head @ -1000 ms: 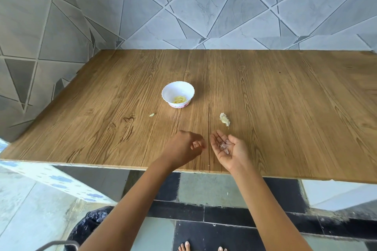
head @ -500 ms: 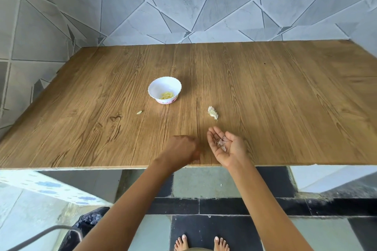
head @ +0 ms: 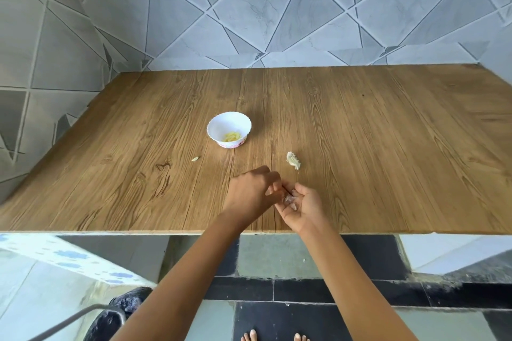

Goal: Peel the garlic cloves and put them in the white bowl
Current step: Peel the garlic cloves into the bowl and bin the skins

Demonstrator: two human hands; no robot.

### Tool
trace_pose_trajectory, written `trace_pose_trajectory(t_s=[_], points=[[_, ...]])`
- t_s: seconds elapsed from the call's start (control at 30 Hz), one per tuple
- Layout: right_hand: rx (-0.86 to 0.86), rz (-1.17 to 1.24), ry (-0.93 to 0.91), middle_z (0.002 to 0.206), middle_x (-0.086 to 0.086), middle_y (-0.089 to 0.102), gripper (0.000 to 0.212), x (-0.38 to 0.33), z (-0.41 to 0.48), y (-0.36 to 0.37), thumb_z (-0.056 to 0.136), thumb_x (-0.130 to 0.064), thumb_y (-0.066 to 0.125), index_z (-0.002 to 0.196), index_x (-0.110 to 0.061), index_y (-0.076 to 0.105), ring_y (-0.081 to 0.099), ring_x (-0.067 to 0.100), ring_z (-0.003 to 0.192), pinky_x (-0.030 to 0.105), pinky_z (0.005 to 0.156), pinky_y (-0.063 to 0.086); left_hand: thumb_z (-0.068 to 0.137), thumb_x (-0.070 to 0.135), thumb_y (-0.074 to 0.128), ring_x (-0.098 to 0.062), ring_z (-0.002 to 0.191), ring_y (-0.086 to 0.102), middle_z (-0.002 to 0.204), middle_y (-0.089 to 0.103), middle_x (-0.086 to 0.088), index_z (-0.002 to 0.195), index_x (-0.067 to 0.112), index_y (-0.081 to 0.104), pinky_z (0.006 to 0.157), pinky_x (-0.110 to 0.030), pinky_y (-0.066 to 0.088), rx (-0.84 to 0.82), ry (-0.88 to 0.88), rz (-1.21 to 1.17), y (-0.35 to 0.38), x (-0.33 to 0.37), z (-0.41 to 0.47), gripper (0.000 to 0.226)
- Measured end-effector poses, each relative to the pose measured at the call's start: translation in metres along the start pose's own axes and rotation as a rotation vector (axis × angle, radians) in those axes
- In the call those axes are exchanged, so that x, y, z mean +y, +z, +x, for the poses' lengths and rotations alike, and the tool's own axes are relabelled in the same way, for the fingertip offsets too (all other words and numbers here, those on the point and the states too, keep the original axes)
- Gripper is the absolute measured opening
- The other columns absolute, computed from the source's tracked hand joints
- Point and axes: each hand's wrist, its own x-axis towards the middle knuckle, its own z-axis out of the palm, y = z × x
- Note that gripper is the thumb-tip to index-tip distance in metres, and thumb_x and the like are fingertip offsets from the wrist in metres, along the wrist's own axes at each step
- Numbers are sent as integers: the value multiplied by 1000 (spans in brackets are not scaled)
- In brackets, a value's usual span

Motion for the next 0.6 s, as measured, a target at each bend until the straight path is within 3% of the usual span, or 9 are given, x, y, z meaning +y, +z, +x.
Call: trace_pose_trajectory(t_s=[0.1,0.2,0.3,0.47,0.6], points=[[14,-36,7,72,18,65,38,4,1,-1,101,-17,33,85,5,59,63,25,70,28,72,52,88,30,59,-13,84,61,100,61,11,101,28,68,64,-26,46,-31,-6,-82,-2,-5,-6,17],[-23,-76,71,68,20,67,39,8,0,4,102,-18,32,89,7,59,68,27,58,30,59,57,82,20,62,-10,74,59,96,63,11,97,28,72,64,-33,53,35,-102,-251,-5,-17,-17,20],[-70,-149,175,73,24,68,38,18,2,11,102,-19,32,96,10,57,68,32,66,36,61,57,77,14,61,-11,70,63,88,69,8,92,22,73,67,-33,55,201,-273,-402,-10,-31,-37,21],[-142,-373,383,83,20,67,39,53,6,28,102,-19,31,95,7,59,66,31,76,35,58,57,84,2,65,-12,78,64,89,67,3,100,18,69,73,-19,52,435,-647,-530,-31,-45,-104,23],[-245,-516,562,78,21,67,39,110,-6,38,102,-18,30,94,7,59,61,30,83,35,57,58,85,0,62,-4,80,64,93,70,4,97,19,68,72,-12,50,699,-965,-639,-40,-53,-178,24]])
